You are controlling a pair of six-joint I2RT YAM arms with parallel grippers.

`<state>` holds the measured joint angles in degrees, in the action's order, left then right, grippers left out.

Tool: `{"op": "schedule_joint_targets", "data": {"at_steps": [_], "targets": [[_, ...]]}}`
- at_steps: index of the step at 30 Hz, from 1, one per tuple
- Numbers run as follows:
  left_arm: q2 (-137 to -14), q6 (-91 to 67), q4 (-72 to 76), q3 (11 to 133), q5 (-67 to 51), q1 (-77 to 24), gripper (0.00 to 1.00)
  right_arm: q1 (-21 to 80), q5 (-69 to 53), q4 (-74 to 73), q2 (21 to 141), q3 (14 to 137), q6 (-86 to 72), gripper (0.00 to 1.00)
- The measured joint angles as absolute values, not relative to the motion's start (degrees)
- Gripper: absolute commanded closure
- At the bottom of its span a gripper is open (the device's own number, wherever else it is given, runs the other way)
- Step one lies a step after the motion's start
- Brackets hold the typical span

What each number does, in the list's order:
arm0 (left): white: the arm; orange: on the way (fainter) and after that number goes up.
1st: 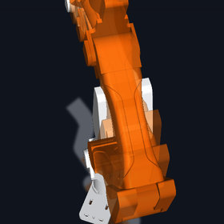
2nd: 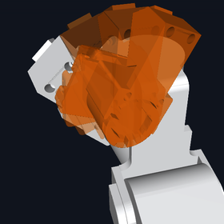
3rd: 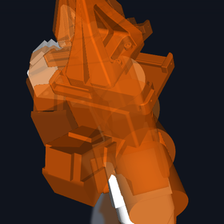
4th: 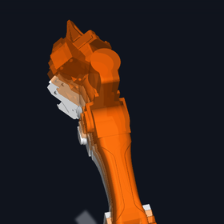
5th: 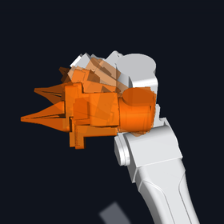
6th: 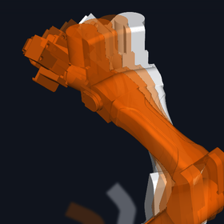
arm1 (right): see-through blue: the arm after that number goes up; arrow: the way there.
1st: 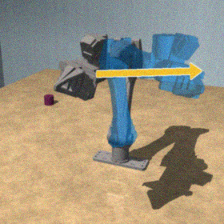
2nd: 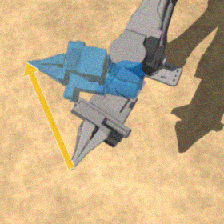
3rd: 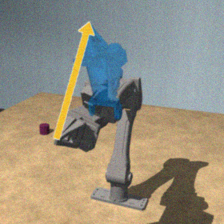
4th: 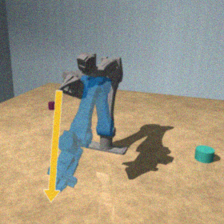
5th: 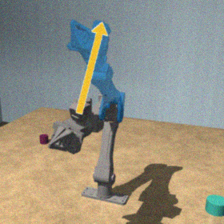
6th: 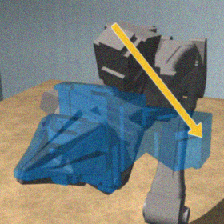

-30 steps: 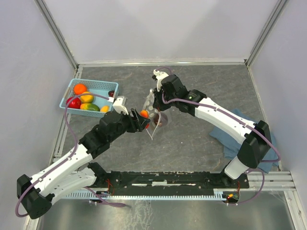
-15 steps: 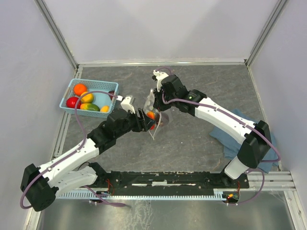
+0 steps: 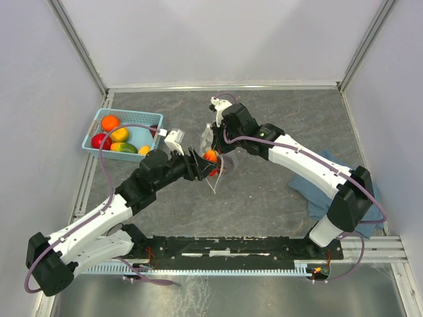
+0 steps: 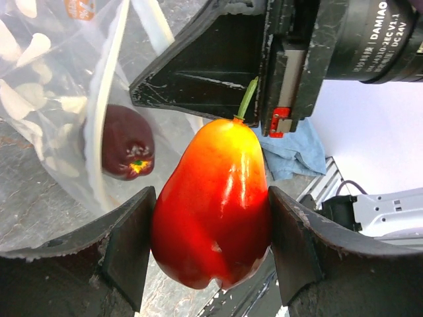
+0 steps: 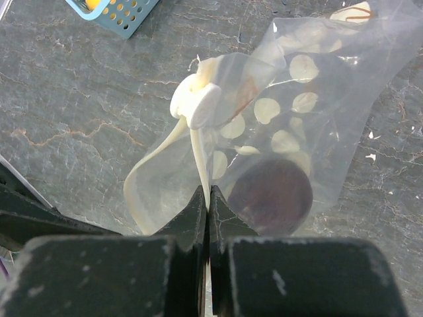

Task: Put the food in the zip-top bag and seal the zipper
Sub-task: Place the fake fruit in the zipper food storage bag.

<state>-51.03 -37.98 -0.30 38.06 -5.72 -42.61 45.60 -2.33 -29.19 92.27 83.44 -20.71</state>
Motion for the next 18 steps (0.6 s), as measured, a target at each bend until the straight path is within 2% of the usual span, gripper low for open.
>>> {"op": "schedule_joint_targets", "data": {"at_steps": [8,18], "targets": [[-54.37,-38.92,3.16,37.74,-5.5,-42.61,0.76,45.63,-2.33,-29.21,92.27,83.44,-20.71,0.98],[-55.44,-42.11,0.21,34.09,6.28,-42.61,0.76,45.63,-2.33,-29.63,92.27,83.44,-20.12,0.98]]}}
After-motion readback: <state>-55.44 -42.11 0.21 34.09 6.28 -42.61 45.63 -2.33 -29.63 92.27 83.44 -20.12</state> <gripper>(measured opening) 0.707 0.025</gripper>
